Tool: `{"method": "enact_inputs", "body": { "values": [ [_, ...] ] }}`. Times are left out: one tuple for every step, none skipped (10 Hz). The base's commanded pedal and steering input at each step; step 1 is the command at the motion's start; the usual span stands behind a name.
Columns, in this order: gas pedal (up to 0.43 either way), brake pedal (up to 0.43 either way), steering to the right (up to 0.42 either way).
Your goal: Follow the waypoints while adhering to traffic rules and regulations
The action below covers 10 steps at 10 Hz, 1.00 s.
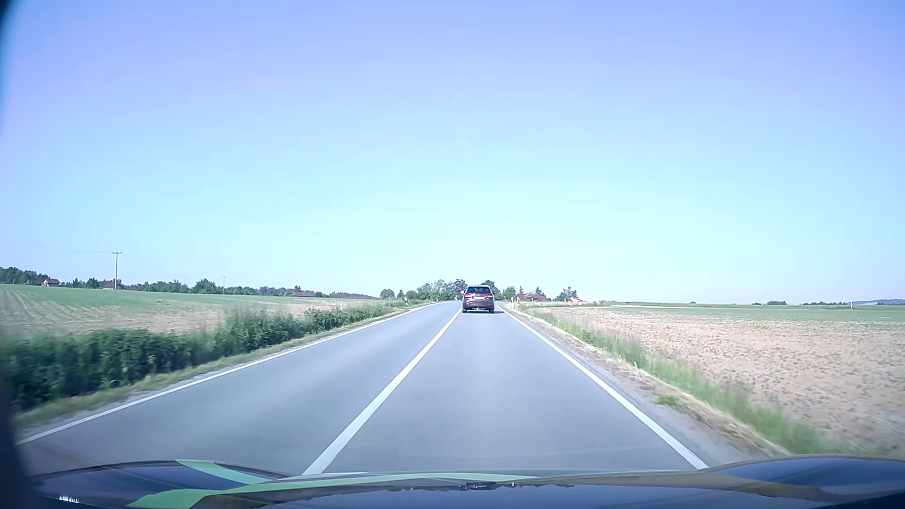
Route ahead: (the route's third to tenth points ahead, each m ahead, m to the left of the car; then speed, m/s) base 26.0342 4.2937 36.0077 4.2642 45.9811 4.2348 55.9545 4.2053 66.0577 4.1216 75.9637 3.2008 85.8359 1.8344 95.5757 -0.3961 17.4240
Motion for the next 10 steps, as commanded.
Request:
{"method": "enact_inputs", "body": {
  "values": [
    [0.047, 0.000, -0.004],
    [0.079, 0.000, -0.004],
    [0.087, 0.000, -0.004],
    [0.087, 0.000, -0.004],
    [0.098, 0.000, -0.004],
    [0.098, 0.000, -0.004],
    [0.118, 0.000, -0.004],
    [0.138, 0.000, -0.004],
    [0.177, 0.000, -0.004],
    [0.177, 0.000, -0.004]
  ]
}}
